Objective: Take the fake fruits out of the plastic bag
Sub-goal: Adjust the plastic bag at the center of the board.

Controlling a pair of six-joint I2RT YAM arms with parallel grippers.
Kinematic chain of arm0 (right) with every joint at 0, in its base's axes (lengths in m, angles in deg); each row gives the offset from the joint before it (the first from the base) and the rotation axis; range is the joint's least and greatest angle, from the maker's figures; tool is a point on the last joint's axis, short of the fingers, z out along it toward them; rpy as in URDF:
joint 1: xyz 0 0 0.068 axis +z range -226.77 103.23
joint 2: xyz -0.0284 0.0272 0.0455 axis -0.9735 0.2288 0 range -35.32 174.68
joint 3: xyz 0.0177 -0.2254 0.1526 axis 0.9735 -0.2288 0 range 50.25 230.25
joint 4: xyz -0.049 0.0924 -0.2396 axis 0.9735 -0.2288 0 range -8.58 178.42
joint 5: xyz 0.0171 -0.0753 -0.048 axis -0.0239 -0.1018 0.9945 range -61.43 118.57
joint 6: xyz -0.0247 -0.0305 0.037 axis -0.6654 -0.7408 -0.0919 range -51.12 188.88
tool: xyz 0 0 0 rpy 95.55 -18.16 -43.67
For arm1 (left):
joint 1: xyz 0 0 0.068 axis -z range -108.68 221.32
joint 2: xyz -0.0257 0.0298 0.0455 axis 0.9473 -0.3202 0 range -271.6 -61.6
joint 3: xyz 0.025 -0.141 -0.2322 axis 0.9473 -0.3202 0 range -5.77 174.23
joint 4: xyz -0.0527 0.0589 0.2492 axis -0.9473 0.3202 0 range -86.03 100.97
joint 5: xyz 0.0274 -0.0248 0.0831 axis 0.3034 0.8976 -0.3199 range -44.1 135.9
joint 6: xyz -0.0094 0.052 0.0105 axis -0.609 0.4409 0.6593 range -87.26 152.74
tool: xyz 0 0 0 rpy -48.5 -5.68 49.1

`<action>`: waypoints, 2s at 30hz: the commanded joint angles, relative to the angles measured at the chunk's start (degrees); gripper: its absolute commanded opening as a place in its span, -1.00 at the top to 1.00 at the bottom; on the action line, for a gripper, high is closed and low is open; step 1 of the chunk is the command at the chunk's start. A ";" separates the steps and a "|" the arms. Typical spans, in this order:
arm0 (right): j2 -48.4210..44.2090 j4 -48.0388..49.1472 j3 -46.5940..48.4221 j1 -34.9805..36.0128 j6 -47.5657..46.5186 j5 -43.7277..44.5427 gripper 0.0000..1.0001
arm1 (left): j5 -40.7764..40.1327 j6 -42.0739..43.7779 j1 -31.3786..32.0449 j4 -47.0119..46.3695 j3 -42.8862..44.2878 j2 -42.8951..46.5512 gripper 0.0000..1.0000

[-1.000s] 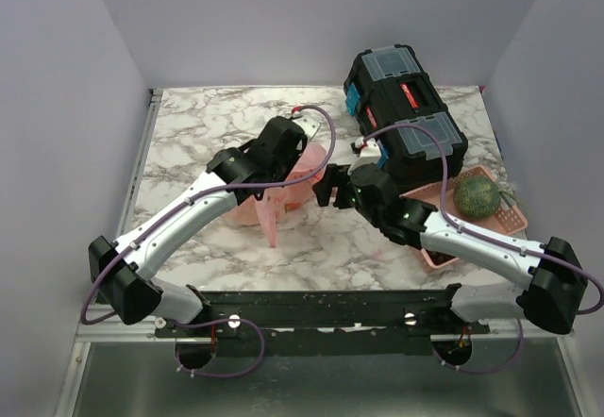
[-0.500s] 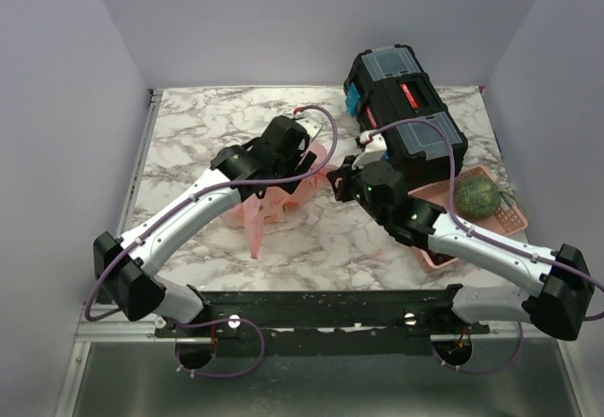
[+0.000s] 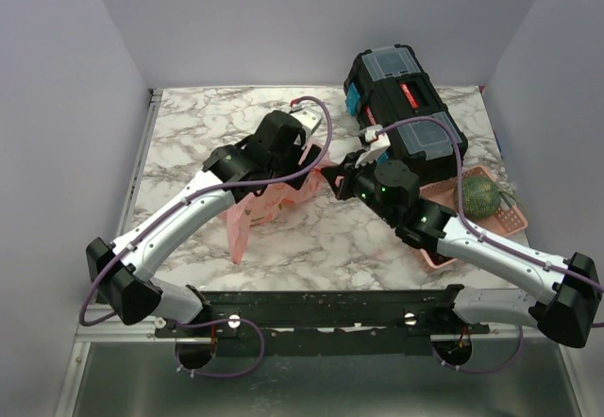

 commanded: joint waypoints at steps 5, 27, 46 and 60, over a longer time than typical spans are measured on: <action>-0.92 2.28 -0.20 0.05 -0.12 -4.07 0.99 | -1.03 -1.55 -0.09 -7.32 1.54 1.22 -0.41; -1.75 2.28 -0.66 0.05 0.14 -4.37 0.99 | 9.28 -0.52 -0.11 -10.09 -6.19 11.13 -0.80; -2.54 2.47 -1.01 0.05 1.36 -6.23 0.99 | -0.83 1.04 -0.22 -12.76 -1.62 1.68 -0.75; -4.06 2.11 -1.64 0.06 0.82 -4.76 0.99 | -1.60 0.38 -2.82 -7.07 -1.38 -3.46 -0.33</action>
